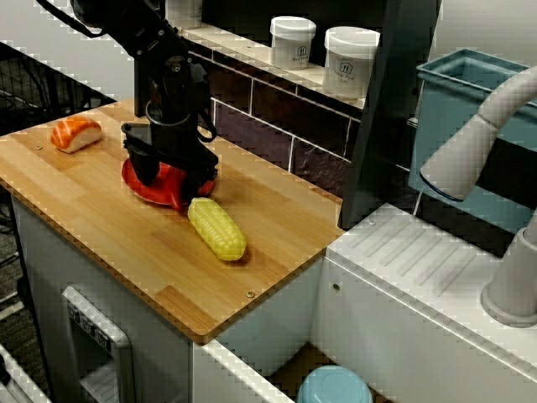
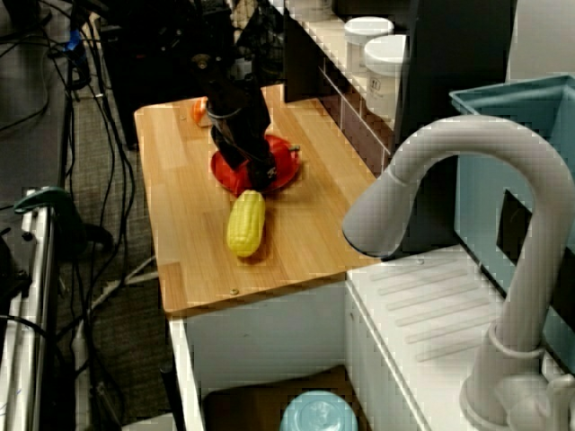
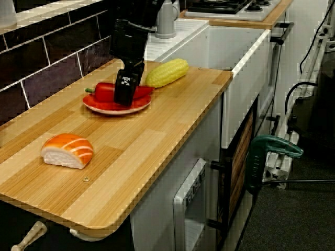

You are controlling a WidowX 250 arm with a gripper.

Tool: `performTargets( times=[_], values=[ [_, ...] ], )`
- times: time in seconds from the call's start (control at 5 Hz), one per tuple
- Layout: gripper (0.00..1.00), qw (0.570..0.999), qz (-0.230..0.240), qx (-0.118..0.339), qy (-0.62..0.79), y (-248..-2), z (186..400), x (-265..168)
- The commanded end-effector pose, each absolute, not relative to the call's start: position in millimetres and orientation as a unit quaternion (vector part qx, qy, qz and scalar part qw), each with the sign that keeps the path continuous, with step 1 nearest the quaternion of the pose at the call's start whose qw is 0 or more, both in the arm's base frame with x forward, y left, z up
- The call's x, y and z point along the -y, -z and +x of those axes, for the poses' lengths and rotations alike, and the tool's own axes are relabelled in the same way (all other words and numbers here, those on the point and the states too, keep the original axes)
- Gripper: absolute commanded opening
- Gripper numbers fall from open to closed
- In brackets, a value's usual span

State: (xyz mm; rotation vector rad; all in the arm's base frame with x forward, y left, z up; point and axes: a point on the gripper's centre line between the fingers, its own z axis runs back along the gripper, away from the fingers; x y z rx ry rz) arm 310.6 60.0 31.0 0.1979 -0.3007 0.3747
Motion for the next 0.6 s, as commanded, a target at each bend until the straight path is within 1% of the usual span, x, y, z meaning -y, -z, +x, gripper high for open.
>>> performTargets(
  times=[0.0, 0.4],
  values=[
    [0.00, 0.970, 0.074, 0.148, -0.179, -50, 323, -73],
    [0.00, 0.968, 0.051, 0.152, -0.193, -73, 330, -88]
  ],
)
